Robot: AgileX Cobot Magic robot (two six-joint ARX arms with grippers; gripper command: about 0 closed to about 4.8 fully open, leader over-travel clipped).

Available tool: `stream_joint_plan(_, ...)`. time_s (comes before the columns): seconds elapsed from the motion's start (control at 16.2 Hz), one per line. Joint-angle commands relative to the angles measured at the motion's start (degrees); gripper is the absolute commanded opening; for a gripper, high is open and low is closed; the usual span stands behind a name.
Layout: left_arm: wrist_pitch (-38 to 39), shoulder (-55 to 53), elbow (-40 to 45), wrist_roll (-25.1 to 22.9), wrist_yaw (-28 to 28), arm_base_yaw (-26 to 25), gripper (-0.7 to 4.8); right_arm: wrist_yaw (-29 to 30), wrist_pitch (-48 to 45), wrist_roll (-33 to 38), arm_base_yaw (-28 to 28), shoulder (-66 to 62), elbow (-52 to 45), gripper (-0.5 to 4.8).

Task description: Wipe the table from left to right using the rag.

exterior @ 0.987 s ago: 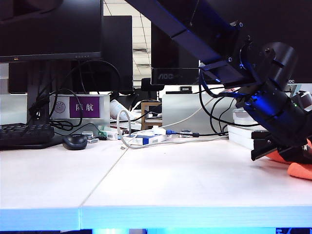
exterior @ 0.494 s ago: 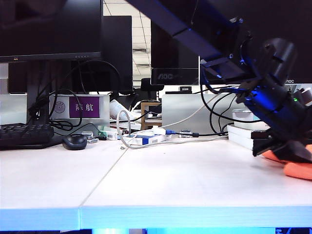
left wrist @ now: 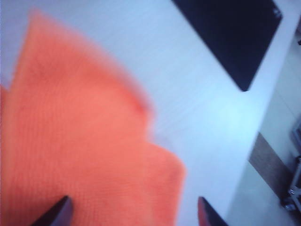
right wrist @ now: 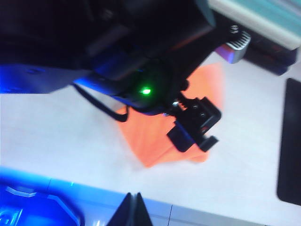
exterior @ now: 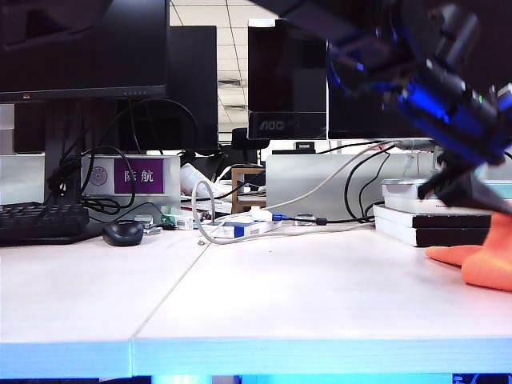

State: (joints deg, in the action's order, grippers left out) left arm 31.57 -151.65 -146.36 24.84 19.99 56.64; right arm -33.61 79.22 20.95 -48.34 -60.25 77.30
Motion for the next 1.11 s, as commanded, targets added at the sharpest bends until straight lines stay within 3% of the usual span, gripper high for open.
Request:
stream_joint_plan(0.06, 4.92, 0.39, -3.56, -0.92, 0.94, -0.22, 4.09, -5.01, -0.22, 0.04, 0.04, 3.04, 0.17, -0.04)
stream_joint_plan(0.68, 12.68, 2.19, -12.0, -2.4, 3.58, -3.37, 4.09, -11.63, -3.54, -0.85, 0.02, 11.04, 0.13, -0.04)
stream_joint_plan(0.93, 12.96, 3.61, -12.52, -3.3, 4.28, -3.45, 4.09, -11.76, -3.21, -2.34, 0.0, 15.65, -0.13, -0.04)
stream_joint_plan(1.11, 13.55, 3.85, -12.52, -3.45, 4.52, -3.41, 4.09, -13.35, -7.37, -4.46, -0.07, 23.52, -5.27, -0.04)
